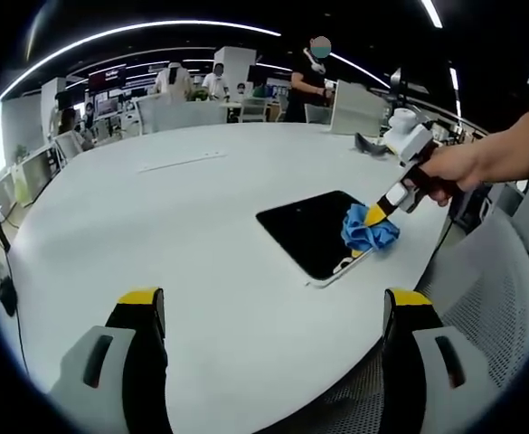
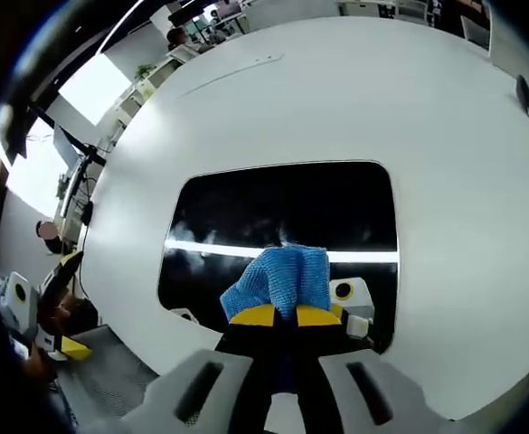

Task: Wipe the mirror surface with the cleaning cloth until all visible marks leave the cleaned area.

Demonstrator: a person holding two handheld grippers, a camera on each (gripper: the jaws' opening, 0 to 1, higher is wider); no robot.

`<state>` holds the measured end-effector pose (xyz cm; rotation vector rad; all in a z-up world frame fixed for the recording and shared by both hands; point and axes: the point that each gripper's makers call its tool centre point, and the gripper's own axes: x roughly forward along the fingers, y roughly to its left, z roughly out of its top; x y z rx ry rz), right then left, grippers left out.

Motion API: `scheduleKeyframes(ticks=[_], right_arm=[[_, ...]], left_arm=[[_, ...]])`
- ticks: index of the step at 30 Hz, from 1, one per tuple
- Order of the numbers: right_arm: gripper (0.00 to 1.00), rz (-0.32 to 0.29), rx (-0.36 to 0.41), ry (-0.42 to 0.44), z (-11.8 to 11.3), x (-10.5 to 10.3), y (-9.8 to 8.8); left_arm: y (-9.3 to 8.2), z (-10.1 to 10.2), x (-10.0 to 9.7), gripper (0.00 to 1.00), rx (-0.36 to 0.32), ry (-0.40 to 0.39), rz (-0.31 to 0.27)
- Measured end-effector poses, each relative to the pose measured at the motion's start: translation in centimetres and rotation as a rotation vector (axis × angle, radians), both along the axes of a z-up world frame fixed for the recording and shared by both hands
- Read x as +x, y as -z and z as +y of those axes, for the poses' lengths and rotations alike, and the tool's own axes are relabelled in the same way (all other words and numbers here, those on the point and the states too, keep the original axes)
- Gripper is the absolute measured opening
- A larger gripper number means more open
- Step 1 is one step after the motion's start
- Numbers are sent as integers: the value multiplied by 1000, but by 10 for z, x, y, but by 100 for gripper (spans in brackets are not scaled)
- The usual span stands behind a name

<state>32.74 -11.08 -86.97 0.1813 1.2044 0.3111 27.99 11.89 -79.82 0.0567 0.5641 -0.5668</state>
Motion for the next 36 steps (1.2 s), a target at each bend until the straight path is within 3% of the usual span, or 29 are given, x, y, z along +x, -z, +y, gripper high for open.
scheduleKeyframes(ticks=[22, 36], right_arm=[[0, -9, -13, -88, 44, 3, -2], [0, -10, -14, -106, 55, 7, -2]], left_arm=[[-2, -2, 1, 99, 3, 8, -10], [-2, -1, 0, 99, 7, 9, -10]])
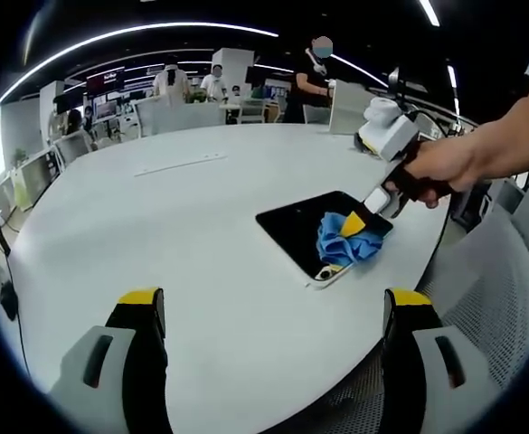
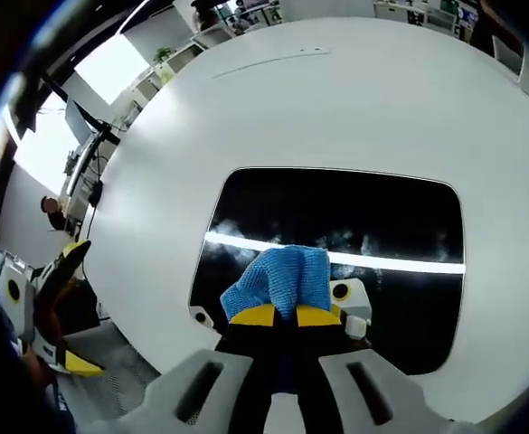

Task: Wipe the mirror surface with the cleaning cloth until all visible marks leave the cleaned area.

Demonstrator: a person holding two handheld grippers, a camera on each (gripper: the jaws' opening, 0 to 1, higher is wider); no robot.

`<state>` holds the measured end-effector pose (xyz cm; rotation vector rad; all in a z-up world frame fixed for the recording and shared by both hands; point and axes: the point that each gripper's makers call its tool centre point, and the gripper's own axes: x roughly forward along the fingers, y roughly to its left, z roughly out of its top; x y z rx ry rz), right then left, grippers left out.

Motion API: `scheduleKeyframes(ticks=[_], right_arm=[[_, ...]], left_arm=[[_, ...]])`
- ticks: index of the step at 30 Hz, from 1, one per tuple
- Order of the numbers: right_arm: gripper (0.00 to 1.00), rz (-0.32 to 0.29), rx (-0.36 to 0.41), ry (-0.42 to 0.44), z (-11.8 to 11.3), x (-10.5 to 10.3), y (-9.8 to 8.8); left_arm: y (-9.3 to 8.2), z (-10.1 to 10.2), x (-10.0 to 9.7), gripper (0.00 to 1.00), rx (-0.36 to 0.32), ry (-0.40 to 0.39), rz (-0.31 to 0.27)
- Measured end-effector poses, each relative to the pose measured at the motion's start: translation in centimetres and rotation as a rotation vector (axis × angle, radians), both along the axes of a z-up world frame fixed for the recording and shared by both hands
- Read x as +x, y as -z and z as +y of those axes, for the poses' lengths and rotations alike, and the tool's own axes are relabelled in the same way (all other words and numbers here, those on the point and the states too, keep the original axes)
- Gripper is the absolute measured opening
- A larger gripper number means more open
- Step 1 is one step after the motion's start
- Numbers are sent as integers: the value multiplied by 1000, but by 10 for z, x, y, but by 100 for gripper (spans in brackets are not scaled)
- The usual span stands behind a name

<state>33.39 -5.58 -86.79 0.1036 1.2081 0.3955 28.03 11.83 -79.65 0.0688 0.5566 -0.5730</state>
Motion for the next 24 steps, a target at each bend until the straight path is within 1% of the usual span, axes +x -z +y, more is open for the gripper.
scheduleKeyframes(ticks=[6, 15, 24], right_arm=[[0, -9, -9, -18, 5, 1, 0], [0, -10, -9, -50, 21, -3, -2], [0, -3, -8, -54, 21, -3, -1]], left_arm=[[-1, 0, 0, 99, -4, -3, -2], [-2, 0, 0, 99, -10, -6, -5], [-3, -1, 1, 99, -12, -9, -7]])
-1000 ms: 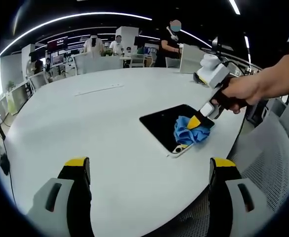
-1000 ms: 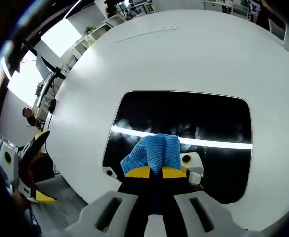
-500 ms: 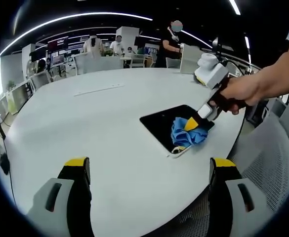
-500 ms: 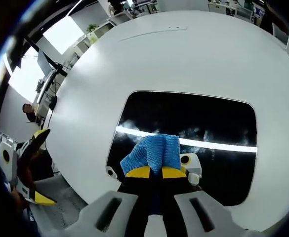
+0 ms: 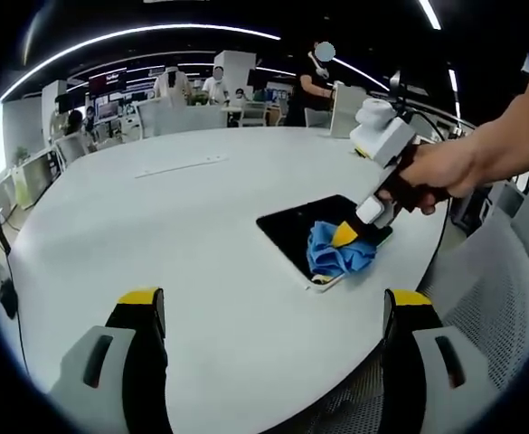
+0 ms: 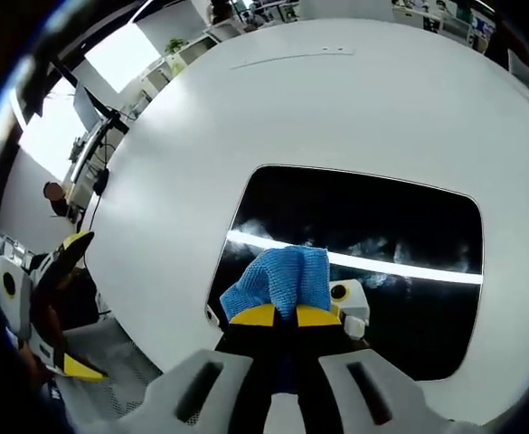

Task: Wipe the mirror surface with the cleaning cloth until all visible marks leave the cleaned area.

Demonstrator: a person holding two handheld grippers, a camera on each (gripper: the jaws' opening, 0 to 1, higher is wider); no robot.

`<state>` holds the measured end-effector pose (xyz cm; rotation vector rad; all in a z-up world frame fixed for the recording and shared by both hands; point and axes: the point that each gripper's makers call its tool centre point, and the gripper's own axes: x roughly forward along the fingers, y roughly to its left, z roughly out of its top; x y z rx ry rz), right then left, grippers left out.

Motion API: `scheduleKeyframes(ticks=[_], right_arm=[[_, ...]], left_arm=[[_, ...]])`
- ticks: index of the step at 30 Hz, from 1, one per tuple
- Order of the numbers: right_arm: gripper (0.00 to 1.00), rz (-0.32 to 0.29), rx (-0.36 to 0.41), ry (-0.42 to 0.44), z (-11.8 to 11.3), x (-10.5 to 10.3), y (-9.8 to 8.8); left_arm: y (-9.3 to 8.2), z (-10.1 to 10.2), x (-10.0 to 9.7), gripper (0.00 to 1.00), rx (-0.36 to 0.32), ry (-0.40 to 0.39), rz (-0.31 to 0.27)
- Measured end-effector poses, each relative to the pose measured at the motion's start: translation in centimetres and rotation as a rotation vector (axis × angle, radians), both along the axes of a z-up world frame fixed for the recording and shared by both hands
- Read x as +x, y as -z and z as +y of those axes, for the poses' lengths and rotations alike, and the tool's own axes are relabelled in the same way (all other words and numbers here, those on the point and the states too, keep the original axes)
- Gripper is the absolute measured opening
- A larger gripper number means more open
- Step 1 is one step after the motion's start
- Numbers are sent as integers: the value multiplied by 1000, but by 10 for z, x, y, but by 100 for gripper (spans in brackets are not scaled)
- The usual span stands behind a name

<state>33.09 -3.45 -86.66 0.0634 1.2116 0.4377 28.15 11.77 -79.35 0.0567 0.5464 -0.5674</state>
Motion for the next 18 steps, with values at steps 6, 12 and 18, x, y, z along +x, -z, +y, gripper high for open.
scheduleKeyframes(ticks=[6, 12, 18], right_arm=[[0, -1, 7, -8, 5, 4, 1], [0, -6, 2, -25, 12, 9, 3], [0, -3, 11, -20, 17, 8, 0]], left_arm=[[0, 0, 0, 99, 0, -2, 2], [1, 1, 1, 99, 2, -4, 6], [3, 0, 1, 99, 7, 0, 11]])
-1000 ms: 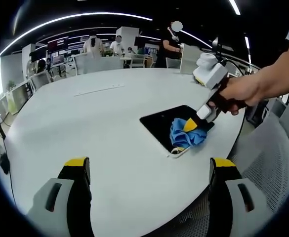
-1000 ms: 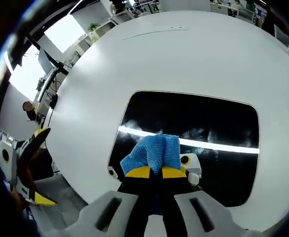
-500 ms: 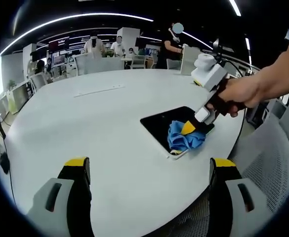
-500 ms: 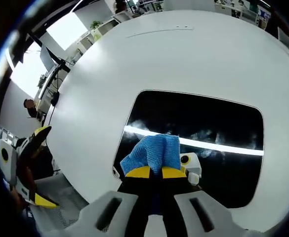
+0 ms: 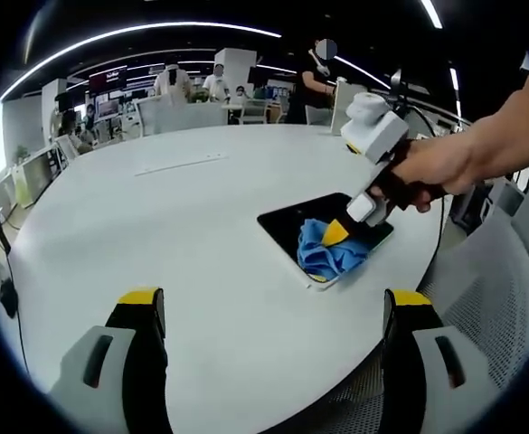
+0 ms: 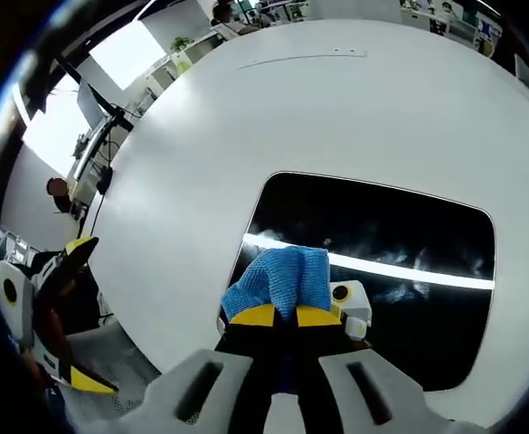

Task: Wipe the mirror surface with the cleaning cloth until all visible marks leave the cleaned area.

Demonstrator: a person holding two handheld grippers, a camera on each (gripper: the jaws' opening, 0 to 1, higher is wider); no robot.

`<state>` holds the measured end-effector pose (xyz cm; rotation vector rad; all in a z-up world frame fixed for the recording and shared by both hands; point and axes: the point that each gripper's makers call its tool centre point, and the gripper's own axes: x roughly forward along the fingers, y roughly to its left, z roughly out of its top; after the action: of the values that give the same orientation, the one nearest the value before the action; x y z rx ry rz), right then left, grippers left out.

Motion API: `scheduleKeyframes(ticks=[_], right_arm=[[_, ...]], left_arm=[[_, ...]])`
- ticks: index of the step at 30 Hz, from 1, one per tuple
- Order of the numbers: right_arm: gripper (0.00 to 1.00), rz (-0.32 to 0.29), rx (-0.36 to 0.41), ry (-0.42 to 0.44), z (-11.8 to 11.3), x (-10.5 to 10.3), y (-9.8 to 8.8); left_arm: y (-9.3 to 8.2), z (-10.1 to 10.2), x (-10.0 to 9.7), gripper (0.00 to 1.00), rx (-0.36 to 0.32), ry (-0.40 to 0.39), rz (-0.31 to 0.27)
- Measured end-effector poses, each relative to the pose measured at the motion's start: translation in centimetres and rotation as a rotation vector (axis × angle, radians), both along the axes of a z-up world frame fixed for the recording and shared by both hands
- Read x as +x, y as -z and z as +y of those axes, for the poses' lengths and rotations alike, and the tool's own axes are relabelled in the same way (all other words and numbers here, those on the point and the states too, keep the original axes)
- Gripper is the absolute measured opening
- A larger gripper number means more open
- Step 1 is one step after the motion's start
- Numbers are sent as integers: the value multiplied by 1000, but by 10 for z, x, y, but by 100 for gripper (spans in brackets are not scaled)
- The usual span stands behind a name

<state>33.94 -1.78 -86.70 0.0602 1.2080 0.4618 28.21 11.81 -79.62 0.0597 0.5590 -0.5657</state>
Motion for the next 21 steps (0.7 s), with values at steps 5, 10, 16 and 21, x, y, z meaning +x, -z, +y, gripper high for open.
scheduleKeyframes(ticks=[5, 10, 16, 21], right_arm=[[0, -2, 7, 7, 3, -1, -2], [0, -1, 10, 13, 4, -1, -3], [0, -10, 4, -10, 17, 4, -2], [0, -25, -21, -53, 30, 7, -1]], left_arm=[[1, 0, 0, 99, 2, 1, 4], [1, 0, -1, 99, 1, 5, 7], [1, 0, -1, 99, 1, 5, 5], [1, 0, 0, 99, -1, 1, 4]])
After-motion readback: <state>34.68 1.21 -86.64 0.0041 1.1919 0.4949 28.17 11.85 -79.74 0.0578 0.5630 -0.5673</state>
